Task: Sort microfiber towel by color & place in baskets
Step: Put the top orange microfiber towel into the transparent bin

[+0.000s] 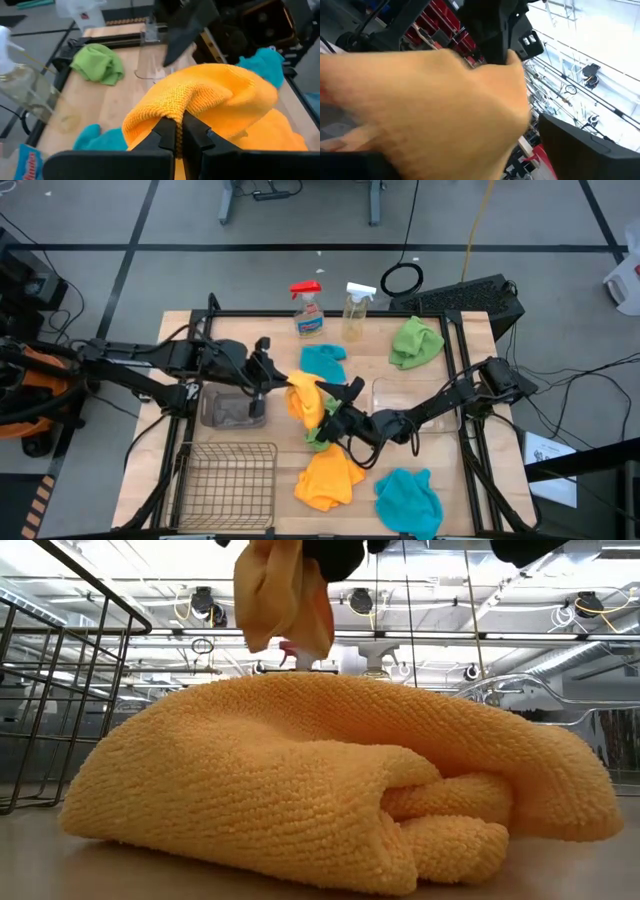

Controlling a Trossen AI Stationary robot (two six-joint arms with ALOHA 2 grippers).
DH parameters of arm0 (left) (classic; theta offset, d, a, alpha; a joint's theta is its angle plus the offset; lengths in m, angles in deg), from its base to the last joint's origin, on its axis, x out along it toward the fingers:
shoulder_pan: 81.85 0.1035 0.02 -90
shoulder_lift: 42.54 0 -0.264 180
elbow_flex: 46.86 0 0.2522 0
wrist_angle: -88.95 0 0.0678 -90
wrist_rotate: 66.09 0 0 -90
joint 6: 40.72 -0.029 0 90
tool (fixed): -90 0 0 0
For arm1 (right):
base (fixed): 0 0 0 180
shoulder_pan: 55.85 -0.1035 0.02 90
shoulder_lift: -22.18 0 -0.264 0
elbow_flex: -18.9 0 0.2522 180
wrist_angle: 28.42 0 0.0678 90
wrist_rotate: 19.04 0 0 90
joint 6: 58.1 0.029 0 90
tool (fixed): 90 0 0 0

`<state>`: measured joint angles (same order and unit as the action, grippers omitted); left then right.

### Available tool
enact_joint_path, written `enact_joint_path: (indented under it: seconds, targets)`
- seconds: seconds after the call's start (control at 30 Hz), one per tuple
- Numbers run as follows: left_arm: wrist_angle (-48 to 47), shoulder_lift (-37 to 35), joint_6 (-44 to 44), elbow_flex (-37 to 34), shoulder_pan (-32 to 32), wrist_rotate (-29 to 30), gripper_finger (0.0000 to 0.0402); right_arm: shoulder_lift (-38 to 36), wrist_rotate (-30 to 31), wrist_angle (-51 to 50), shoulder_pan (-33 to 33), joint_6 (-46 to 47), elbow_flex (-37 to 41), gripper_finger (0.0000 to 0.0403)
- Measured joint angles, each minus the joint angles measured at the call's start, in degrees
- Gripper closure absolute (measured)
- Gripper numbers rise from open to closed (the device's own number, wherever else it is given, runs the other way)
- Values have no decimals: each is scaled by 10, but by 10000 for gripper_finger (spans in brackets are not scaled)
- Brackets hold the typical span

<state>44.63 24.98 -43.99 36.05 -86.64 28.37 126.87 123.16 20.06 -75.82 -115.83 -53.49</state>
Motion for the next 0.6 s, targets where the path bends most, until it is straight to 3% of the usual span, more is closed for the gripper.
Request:
enact_joint_path:
  seconds: [0.1,0.2,0.33,0.5,0.6]
  targets:
    - [1,14,-2,0,-6,-1,391,0,0,1,0,-1,0,130]
    - [2,30,-8,0,-10,-1,391,0,0,-3,0,2,0,161]
    - [15,48,-16,0,-13,-1,391,0,-10,-29,4,31,0,240]
    - [27,53,-16,0,-12,-1,391,0,-11,-64,6,54,0,370]
    - [23,53,0,0,-13,-1,385,0,-9,-71,6,55,0,390]
